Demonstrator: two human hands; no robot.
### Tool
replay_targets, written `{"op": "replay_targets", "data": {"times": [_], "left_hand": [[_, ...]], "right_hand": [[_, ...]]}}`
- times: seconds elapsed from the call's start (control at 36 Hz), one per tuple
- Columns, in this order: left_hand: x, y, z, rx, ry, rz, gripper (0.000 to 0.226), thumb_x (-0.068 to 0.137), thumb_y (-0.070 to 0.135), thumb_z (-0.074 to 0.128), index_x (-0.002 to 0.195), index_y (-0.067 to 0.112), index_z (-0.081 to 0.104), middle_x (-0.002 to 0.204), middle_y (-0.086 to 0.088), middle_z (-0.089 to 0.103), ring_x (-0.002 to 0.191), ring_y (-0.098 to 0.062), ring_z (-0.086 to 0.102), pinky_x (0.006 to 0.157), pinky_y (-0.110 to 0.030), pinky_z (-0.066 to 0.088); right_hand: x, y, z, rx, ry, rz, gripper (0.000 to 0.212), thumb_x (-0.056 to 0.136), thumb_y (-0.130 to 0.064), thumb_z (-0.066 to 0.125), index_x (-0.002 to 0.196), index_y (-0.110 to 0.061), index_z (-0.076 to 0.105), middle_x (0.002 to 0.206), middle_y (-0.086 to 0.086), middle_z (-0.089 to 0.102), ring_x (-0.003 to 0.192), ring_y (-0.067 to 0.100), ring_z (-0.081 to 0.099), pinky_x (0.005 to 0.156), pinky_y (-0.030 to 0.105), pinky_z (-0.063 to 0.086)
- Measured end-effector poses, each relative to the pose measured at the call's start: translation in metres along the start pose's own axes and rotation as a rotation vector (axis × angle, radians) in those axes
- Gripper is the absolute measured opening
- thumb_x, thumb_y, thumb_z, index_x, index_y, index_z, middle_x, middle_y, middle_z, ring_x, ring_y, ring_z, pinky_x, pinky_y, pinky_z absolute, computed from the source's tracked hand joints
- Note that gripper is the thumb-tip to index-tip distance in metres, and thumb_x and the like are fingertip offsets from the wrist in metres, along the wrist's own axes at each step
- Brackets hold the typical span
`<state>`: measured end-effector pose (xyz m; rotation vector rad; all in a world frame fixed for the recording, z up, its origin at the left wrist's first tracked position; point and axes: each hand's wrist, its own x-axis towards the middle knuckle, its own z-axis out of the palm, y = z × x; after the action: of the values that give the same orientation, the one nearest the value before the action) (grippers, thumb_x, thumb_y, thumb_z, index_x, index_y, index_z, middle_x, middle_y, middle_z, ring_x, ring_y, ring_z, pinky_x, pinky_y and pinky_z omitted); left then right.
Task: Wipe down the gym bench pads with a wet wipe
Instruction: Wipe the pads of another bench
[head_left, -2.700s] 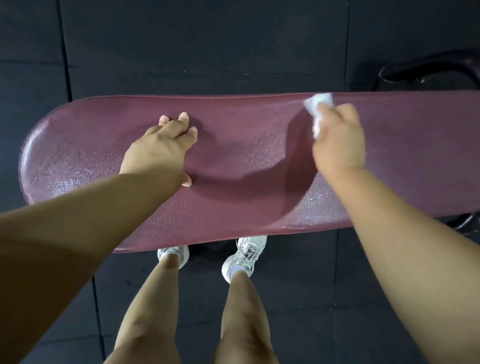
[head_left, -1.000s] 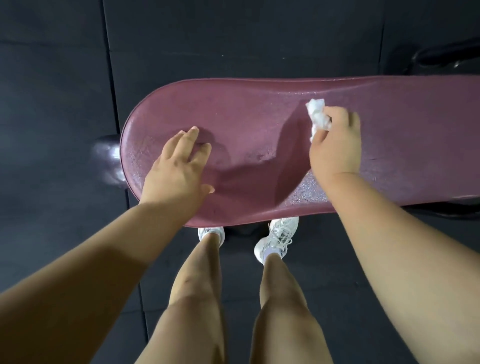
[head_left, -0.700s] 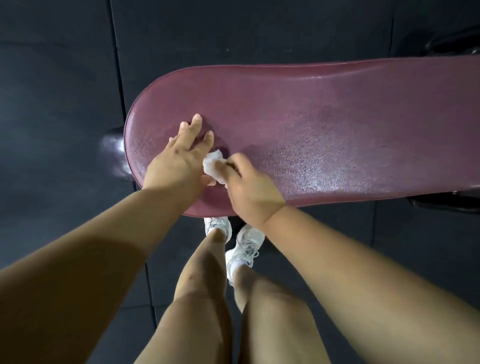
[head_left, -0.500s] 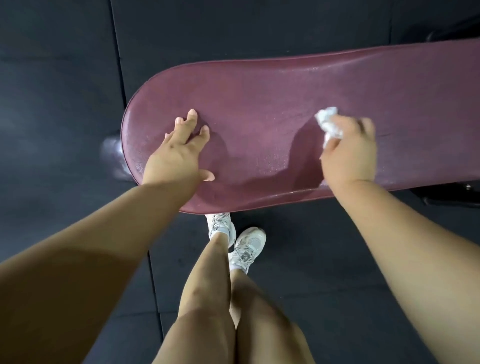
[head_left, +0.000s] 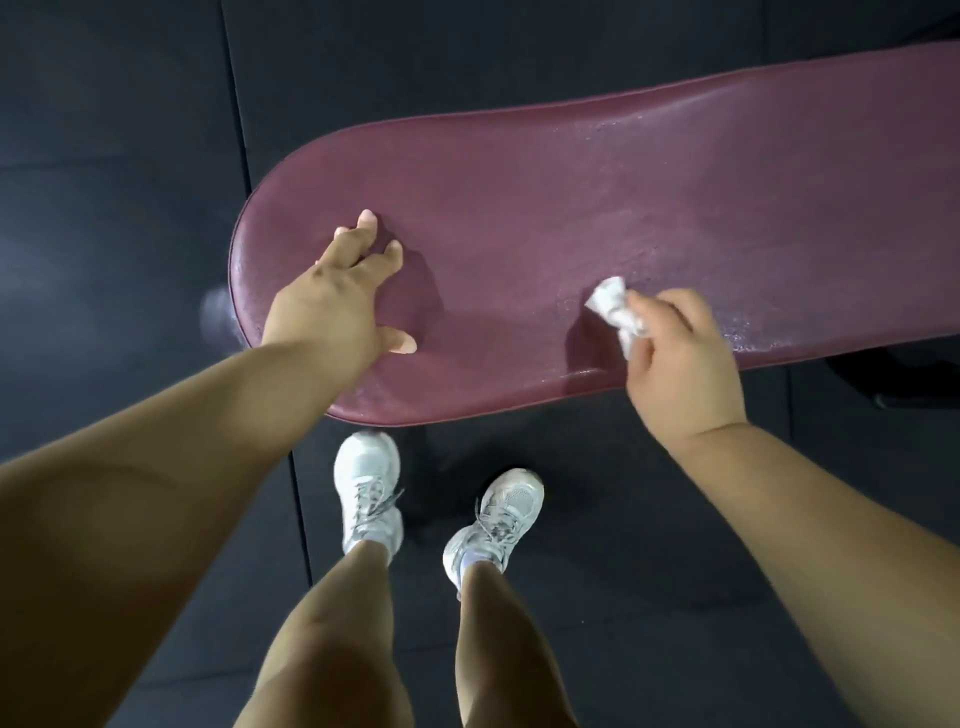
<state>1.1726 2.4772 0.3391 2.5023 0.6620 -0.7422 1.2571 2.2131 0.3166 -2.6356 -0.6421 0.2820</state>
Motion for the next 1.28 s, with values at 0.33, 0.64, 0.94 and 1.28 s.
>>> {"op": "replay_targets", "data": {"times": [0.33, 0.64, 0.94, 1.28], "left_hand": [[0.008, -0.007, -0.005, 0.156, 0.008, 0.071, 0.087, 0.074, 0.053, 0.071, 0.146, 0.035, 0.025, 0.155, 0.013, 0.009, 0.134, -0.015, 0.034, 0.082, -0.036, 0.046], [-0.003, -0.052, -0.034, 0.204, -0.092, 0.341, 0.059, 0.086, 0.03, 0.067, 0.139, 0.031, 0.041, 0.152, 0.016, 0.017, 0.136, -0.015, 0.025, 0.095, -0.042, 0.044], [0.001, -0.104, -0.037, 0.198, -0.125, 0.374, 0.064, 0.09, 0.029, 0.061, 0.146, 0.028, 0.031, 0.157, 0.012, 0.01, 0.145, -0.015, 0.005, 0.114, -0.04, 0.023], [0.006, -0.111, -0.043, 0.132, -0.159, 0.409, 0.065, 0.091, 0.03, 0.059, 0.147, 0.031, 0.026, 0.157, 0.015, 0.007, 0.145, -0.011, 0.004, 0.115, -0.029, 0.012]], "right_hand": [[-0.046, -0.108, 0.062, 0.149, 0.021, 0.192, 0.04, 0.073, 0.004, 0.051, 0.112, 0.001, 0.062, 0.103, 0.015, 0.058, 0.058, 0.03, 0.059, 0.047, 0.025, 0.047], [-0.037, -0.112, 0.053, 0.155, 0.178, 0.634, 0.035, 0.084, 0.004, 0.048, 0.113, -0.012, 0.061, 0.119, 0.0, 0.05, 0.089, 0.013, 0.053, 0.069, 0.015, 0.034], [-0.037, -0.182, 0.088, 0.121, -0.237, -0.063, 0.041, 0.061, 0.011, 0.06, 0.098, -0.004, 0.068, 0.094, 0.012, 0.062, 0.055, 0.032, 0.059, 0.043, 0.032, 0.051], [-0.005, -0.198, 0.091, 0.09, -0.027, 0.458, 0.046, 0.082, 0.002, 0.057, 0.122, -0.02, 0.059, 0.12, 0.01, 0.046, 0.087, 0.029, 0.059, 0.072, 0.033, 0.047]]}}
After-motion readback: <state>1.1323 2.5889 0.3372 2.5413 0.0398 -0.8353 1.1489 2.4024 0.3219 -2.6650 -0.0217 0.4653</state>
